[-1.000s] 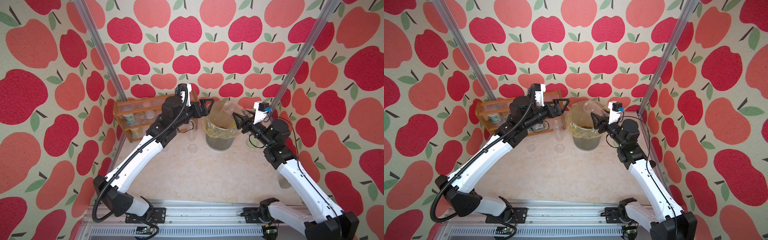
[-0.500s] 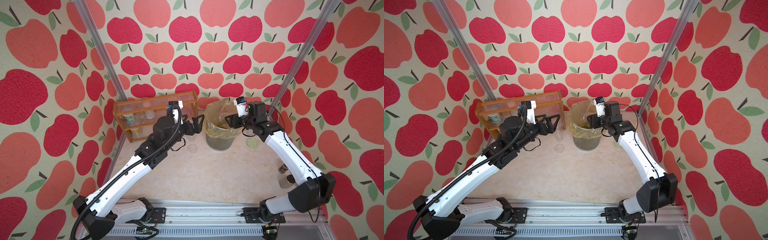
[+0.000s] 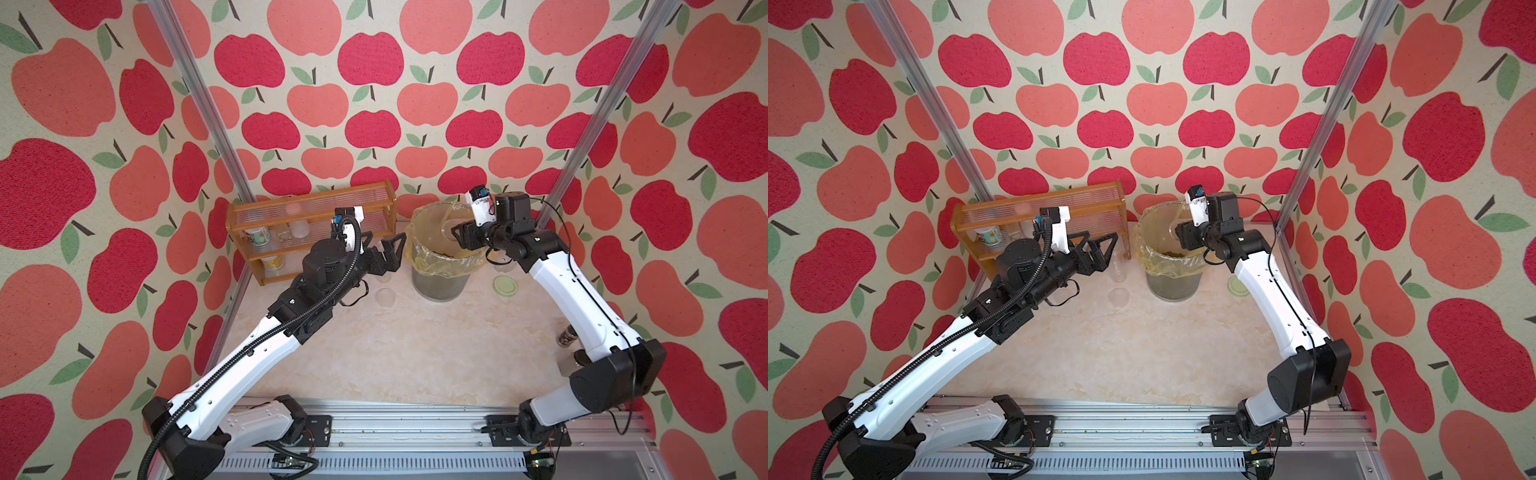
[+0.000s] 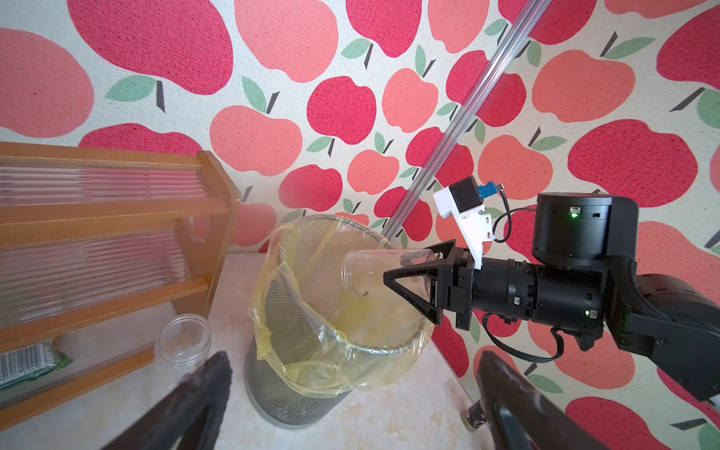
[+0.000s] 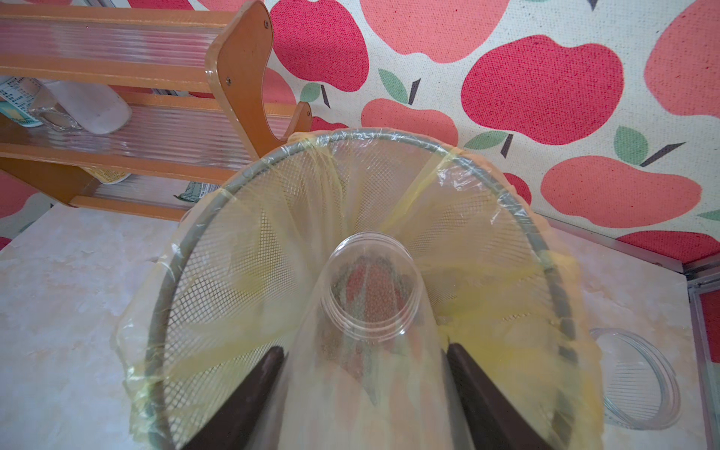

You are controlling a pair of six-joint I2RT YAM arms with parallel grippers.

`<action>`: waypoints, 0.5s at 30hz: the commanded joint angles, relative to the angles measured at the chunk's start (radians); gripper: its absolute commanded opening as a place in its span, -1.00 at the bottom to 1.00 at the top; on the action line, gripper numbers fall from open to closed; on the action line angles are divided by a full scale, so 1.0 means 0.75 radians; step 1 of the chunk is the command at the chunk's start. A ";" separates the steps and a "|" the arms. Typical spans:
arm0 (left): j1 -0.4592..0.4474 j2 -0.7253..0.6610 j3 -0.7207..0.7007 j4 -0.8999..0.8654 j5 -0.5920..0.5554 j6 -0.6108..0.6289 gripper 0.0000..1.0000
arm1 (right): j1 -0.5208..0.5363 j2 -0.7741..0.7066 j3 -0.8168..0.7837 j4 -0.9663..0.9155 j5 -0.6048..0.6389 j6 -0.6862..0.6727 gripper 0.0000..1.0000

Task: Empty moldy mung beans from jars
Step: Pour the moldy mung beans from the jar into the trash bin.

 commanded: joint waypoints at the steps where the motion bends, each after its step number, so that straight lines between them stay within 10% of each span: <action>1: 0.032 -0.022 -0.041 0.101 0.072 -0.034 0.99 | -0.027 -0.110 -0.023 0.062 -0.055 0.012 -0.07; 9: 0.119 0.005 -0.099 0.255 0.233 -0.189 0.99 | -0.037 -0.277 -0.185 0.249 -0.121 0.024 -0.05; 15: 0.146 0.060 -0.059 0.220 0.298 -0.273 0.99 | -0.070 -0.046 0.071 -0.081 -0.009 -0.060 -0.08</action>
